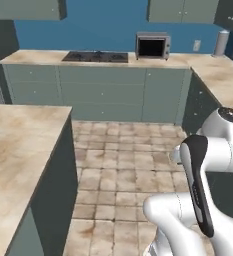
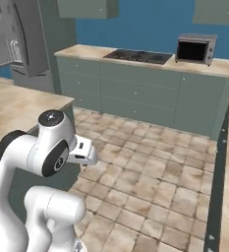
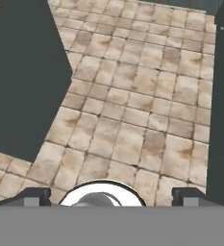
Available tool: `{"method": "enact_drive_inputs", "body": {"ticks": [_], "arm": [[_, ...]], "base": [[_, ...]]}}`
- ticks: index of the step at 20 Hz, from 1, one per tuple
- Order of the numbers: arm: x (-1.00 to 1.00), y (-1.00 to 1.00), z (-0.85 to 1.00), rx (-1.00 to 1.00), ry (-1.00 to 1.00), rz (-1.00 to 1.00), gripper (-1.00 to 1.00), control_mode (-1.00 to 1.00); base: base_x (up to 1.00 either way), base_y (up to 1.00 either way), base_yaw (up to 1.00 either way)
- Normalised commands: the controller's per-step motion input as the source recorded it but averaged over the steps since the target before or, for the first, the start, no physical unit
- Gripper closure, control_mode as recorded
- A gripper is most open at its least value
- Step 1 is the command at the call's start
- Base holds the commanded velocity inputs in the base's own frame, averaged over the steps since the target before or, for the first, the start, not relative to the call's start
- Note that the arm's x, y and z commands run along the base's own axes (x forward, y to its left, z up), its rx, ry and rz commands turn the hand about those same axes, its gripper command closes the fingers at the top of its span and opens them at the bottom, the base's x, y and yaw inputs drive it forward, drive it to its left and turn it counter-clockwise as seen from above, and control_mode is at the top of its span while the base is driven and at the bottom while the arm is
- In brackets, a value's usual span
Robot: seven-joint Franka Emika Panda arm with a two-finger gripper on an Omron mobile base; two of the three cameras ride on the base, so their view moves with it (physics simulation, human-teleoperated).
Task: Gather the carrot and onion from the fridge and place them on a tray on the dining counter. Then gather the chicken drumstick and fish from the fridge and place them on the other tray.
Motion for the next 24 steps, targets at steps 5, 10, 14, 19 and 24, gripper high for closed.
{"method": "enact_drive_inputs", "body": {"ticks": [5,10,14,19,24], "arm": [[0.00,0.00,0.00,0.00,0.00,0.00,-1.00,1.00],[0.00,0.00,0.00,0.00,0.00,0.00,-1.00,1.00],[0.00,0.00,0.00,0.00,0.00,0.00,-1.00,1.00],[0.00,0.00,0.00,0.00,0.00,0.00,-1.00,1.00],[0.00,0.00,0.00,0.00,0.00,0.00,-1.00,1.00]], "base": [[0.87,-0.45,0.36],[0.98,-0.35,0.36],[0.96,-0.33,0.37],[0.93,-0.35,0.37],[0.93,-0.32,0.38]]}}
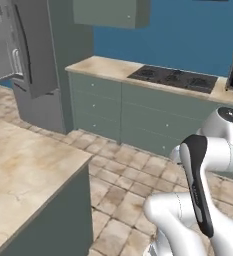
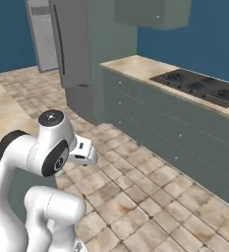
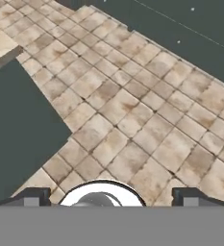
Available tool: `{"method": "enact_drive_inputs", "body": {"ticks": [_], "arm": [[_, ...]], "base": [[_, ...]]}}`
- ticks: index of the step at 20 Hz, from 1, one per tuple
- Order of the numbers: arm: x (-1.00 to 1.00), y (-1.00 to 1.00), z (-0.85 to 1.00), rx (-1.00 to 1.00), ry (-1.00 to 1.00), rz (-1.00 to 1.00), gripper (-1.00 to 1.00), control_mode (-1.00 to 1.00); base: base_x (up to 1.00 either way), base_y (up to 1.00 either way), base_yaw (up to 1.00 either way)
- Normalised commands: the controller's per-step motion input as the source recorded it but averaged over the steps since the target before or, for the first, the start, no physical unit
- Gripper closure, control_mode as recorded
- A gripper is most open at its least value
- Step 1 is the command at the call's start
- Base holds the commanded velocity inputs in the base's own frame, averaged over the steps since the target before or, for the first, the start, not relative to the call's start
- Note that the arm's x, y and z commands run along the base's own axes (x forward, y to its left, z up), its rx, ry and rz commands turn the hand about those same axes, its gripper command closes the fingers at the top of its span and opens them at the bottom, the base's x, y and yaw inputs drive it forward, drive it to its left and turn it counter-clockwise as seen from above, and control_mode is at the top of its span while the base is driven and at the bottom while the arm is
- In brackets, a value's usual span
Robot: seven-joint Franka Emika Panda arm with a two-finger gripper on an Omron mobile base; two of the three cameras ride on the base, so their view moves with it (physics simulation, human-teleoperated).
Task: Gather the carrot and onion from the fridge and place them on a tray on the dining counter. Then gather the chicken drumstick and fish from the fridge and place them on the other tray.
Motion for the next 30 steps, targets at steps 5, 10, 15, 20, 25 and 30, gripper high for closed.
{"method": "enact_drive_inputs", "body": {"ticks": [5,10,15,20,25,30], "arm": [[0.00,0.00,0.00,0.00,0.00,0.00,-1.00,1.00],[0.00,0.00,0.00,0.00,0.00,0.00,-1.00,1.00],[0.00,0.00,0.00,0.00,0.00,0.00,-1.00,1.00],[0.00,0.00,0.00,0.00,0.00,0.00,-1.00,1.00],[0.00,0.00,0.00,0.00,0.00,0.00,-1.00,1.00],[0.00,0.00,0.00,0.00,0.00,0.00,-1.00,1.00]], "base": [[0.97,-0.25,0.41],[0.98,-0.24,0.43],[0.99,-0.30,0.40],[0.67,-0.63,0.33],[0.64,-0.69,0.30],[0.96,-0.37,0.33]]}}
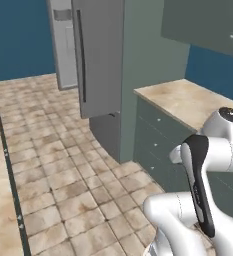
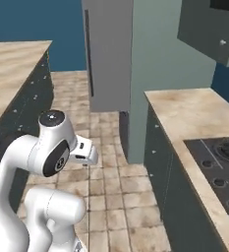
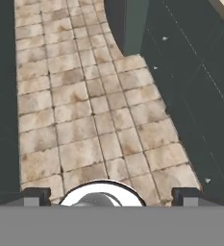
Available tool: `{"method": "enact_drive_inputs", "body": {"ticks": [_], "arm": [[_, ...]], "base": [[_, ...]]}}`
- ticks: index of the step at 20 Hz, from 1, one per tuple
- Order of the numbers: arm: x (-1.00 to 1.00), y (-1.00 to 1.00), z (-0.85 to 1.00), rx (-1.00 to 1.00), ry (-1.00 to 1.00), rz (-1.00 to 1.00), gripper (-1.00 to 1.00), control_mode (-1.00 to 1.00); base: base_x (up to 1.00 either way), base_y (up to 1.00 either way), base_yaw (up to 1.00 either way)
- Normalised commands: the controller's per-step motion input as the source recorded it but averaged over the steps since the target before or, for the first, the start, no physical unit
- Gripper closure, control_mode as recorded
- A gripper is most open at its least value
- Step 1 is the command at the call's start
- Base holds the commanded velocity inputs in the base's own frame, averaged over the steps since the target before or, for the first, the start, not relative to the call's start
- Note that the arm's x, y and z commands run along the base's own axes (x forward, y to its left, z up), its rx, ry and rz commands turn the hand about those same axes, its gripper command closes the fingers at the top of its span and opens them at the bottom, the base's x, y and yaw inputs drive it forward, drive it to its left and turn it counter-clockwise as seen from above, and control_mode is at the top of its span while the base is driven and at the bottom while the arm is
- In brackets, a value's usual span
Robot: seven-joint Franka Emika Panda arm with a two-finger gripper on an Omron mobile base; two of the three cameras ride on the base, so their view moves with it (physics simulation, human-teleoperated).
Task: Gather the carrot and onion from the fridge and place them on a tray on the dining counter. Then gather the chicken drumstick and fish from the fridge and place them on the other tray.
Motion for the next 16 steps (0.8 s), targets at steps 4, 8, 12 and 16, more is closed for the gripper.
{"method": "enact_drive_inputs", "body": {"ticks": [4,8,12,16], "arm": [[0.00,0.00,0.00,0.00,0.00,0.00,-1.00,1.00],[0.00,0.00,0.00,0.00,0.00,0.00,-1.00,1.00],[0.00,0.00,0.00,0.00,0.00,0.00,-1.00,1.00],[0.00,0.00,0.00,0.00,0.00,0.00,-1.00,1.00]], "base": [[0.82,-0.03,0.42],[0.54,0.05,0.39],[0.75,0.01,0.34],[0.91,-0.03,0.38]]}}
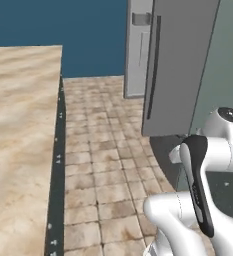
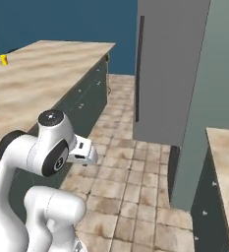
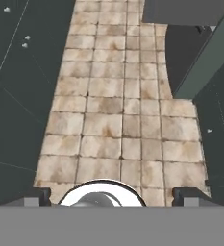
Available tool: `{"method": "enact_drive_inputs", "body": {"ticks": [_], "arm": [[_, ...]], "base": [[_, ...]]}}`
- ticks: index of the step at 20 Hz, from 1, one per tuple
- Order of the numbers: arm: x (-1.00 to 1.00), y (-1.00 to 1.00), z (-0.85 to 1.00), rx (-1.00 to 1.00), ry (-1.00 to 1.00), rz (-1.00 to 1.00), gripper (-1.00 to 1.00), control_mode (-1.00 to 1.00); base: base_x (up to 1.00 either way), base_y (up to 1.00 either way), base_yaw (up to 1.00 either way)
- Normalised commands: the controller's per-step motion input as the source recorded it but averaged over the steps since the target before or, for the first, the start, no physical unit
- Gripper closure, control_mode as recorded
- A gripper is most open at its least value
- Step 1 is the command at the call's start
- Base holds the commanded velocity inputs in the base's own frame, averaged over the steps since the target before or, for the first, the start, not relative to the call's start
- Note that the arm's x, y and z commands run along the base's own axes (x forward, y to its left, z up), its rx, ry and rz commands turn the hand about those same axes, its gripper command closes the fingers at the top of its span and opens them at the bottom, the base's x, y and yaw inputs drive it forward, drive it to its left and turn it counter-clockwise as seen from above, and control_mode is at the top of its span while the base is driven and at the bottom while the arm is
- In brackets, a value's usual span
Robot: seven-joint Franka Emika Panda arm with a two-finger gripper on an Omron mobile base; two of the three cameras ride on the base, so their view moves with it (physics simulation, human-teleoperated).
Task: Gather the carrot and onion from the fridge and place them on a tray on the dining counter. Then gather the chicken drumstick and fish from the fridge and place them on the other tray.
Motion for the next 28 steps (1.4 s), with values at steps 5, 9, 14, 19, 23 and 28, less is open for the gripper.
{"method": "enact_drive_inputs", "body": {"ticks": [5,9,14,19,23,28], "arm": [[0.00,0.00,0.00,0.00,0.00,0.00,-1.00,1.00],[0.00,0.00,0.00,0.00,0.00,0.00,-1.00,1.00],[0.00,0.00,0.00,0.00,0.00,0.00,-1.00,1.00],[0.00,0.00,0.00,0.00,0.00,0.00,-1.00,1.00],[0.00,0.00,0.00,0.00,0.00,0.00,-1.00,1.00],[0.00,0.00,0.00,0.00,0.00,0.00,-1.00,1.00]], "base": [[0.78,-0.02,0.40],[0.78,-0.08,0.35],[0.79,-0.15,0.27],[0.63,-0.11,0.06],[0.72,0.00,0.00],[0.79,0.00,-0.03]]}}
